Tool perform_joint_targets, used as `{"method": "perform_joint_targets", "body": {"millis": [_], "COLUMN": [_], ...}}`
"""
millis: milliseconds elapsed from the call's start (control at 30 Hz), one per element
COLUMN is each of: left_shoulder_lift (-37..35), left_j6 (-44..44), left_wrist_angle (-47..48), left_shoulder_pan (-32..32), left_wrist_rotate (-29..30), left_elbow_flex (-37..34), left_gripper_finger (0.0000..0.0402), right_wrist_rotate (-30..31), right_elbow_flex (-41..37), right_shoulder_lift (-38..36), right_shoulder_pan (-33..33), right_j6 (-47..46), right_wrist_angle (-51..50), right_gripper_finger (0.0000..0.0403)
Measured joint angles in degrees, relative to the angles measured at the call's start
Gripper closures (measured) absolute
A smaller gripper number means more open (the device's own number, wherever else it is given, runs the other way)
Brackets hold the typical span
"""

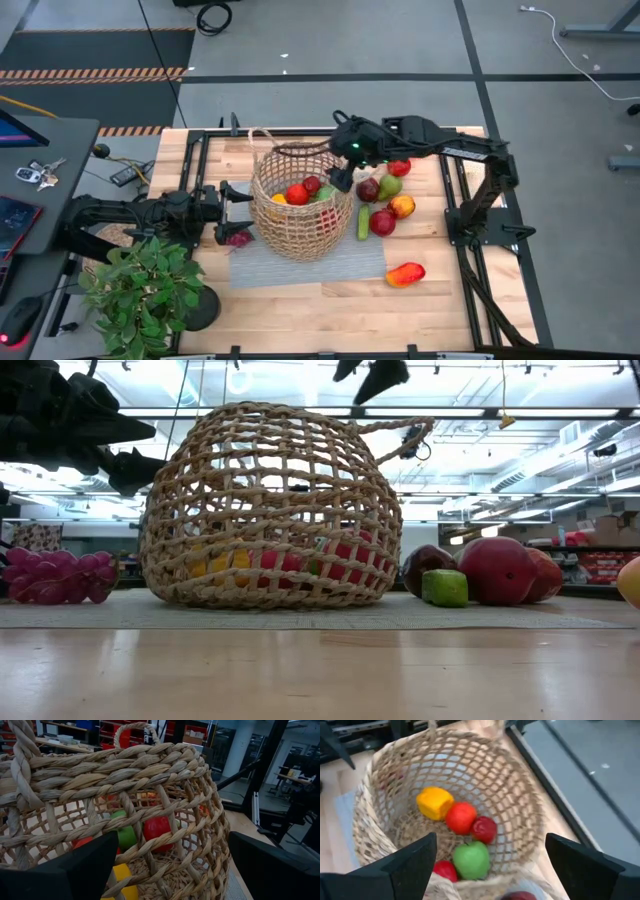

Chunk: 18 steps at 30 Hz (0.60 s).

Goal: Build produce basket
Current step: Put the green cucumber into the brown basket

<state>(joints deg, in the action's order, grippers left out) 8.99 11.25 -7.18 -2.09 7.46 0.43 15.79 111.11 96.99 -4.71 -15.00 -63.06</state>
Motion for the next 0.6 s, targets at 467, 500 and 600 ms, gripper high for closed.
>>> {"method": "perform_joint_targets", "body": {"millis": [467, 500, 600], "left_shoulder_lift": [0.0, -0.01, -0.01], "left_j6": [0.0, 0.0, 0.01], "left_wrist_angle": [0.0, 0.0, 0.0], "left_shoulder_pan": [0.0, -0.01, -0.01], "left_wrist_rotate": [0.0, 0.0, 0.0], "left_elbow_flex": [0.0, 0.0, 0.0], "left_gripper_finger": [0.0015, 0.0015, 0.0015], "right_wrist_rotate": [12.03, 12.77, 15.24], "right_elbow_flex": [-28.0, -29.37, -32.57], "right_shoulder_lift": [-18.86, -19.94, -22.24], "right_shoulder_pan": [10.39, 11.5, 14.85], "right_j6": [-14.96, -16.34, -19.83], "right_wrist_angle": [9.27, 9.63, 10.26], "right_gripper_finger": [0.0028, 0.0028, 0.0028]}}
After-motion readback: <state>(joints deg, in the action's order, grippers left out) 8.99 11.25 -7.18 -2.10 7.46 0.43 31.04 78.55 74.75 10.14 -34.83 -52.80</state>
